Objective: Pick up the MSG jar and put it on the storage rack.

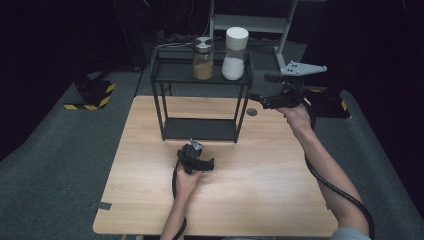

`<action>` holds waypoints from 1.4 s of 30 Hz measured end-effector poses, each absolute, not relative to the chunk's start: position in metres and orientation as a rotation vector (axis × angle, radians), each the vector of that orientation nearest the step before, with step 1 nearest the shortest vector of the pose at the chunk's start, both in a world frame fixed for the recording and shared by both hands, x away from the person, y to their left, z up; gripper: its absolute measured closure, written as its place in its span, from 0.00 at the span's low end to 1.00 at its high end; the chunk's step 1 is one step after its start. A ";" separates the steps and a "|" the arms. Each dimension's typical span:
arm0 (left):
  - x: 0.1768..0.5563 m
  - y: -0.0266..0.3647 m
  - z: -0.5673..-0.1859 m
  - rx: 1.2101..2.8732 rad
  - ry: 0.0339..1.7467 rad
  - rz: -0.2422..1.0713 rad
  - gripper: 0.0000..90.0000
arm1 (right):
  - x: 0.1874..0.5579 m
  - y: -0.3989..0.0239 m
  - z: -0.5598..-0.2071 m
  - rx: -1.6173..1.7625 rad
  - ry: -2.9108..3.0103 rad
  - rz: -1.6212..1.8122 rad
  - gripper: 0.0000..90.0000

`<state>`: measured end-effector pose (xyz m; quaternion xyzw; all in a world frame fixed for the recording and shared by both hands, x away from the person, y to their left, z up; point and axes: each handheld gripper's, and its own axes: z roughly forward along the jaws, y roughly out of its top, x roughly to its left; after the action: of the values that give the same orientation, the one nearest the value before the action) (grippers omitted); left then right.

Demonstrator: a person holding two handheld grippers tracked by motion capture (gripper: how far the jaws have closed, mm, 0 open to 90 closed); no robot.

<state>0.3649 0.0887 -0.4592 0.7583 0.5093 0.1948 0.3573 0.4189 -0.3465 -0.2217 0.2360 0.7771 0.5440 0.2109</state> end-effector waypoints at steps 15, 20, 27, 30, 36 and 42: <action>0.365 0.089 -0.459 1.960 1.314 0.504 0.04 | 0.414 -0.370 -0.281 0.767 2.163 1.500 0.10; 0.365 0.089 -0.459 1.960 1.314 0.504 0.04 | 0.414 -0.374 -0.300 0.794 2.189 1.454 0.10; 0.365 0.088 -0.459 1.961 1.313 0.504 0.04 | 0.411 -0.380 -0.331 0.830 2.234 1.391 0.10; 0.365 0.088 -0.459 1.962 1.313 0.506 0.04 | 0.407 -0.382 -0.349 0.844 2.239 1.353 0.11; 0.365 0.088 -0.459 1.963 1.314 0.509 0.04 | 0.404 -0.385 -0.366 0.853 2.246 1.339 0.11; 0.365 0.088 -0.459 1.961 1.314 0.505 0.04 | 0.402 -0.384 -0.387 0.884 2.268 1.308 0.11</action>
<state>0.3649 0.0882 -0.4590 0.7592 0.5086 0.1956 0.3560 0.4019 -0.3835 -0.3870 0.3141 0.8061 0.4650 0.1880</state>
